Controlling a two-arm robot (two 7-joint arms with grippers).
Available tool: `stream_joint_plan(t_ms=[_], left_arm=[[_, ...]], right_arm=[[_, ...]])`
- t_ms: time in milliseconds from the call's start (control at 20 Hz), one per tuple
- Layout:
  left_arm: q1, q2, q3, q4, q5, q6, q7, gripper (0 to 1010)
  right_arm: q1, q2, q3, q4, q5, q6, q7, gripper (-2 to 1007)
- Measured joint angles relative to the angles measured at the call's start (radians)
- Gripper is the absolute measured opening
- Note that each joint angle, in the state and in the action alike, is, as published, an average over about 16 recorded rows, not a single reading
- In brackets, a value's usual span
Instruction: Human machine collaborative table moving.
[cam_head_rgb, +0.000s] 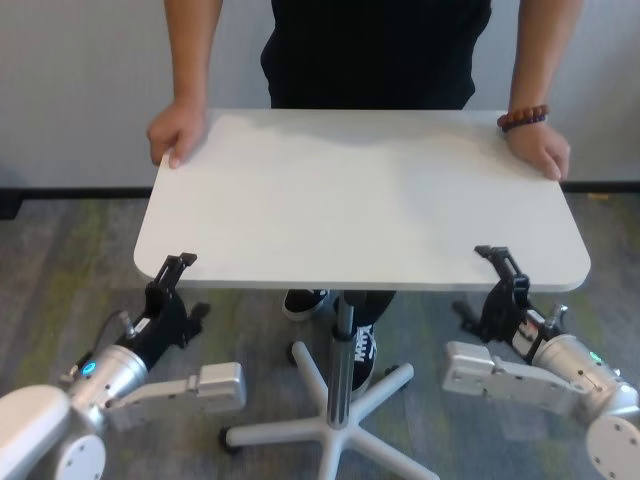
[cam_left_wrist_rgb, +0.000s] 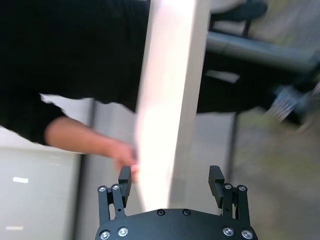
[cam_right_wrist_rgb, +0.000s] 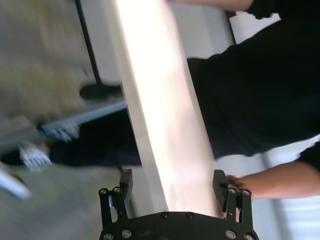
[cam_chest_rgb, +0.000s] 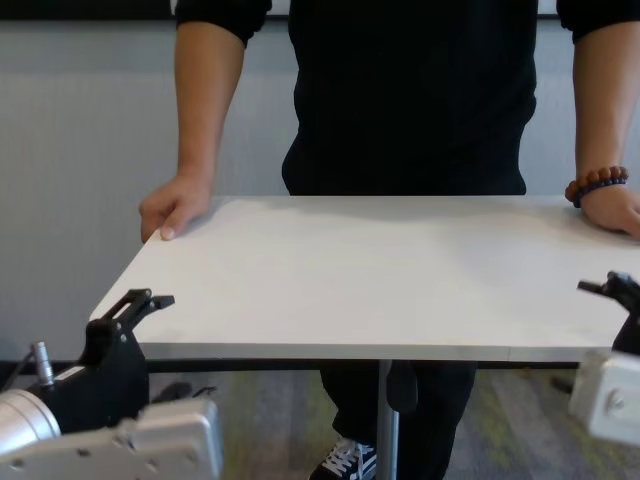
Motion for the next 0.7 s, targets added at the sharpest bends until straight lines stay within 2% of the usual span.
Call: stream_joint_plan(t_ms=[450, 550, 700], left_arm=[[0.089, 0.045, -0.112, -0.163, -0.258, -0.124, -0.172, 1002], [0.109, 0.052, -0.132, -0.199, -0.299, -0.135, -0.196, 1002], [0.142, 0.062, -0.157, -0.257, -0.339, -0.141, -0.216, 1002]], right_arm=[[-0.086, 0.012, 0.105, -0.138, 0.259, -0.107, 0.141, 1005], [-0.100, 0.013, 0.124, -0.164, 0.305, -0.123, 0.164, 1005], [-0.120, 0.014, 0.145, -0.200, 0.352, -0.143, 0.190, 1005]])
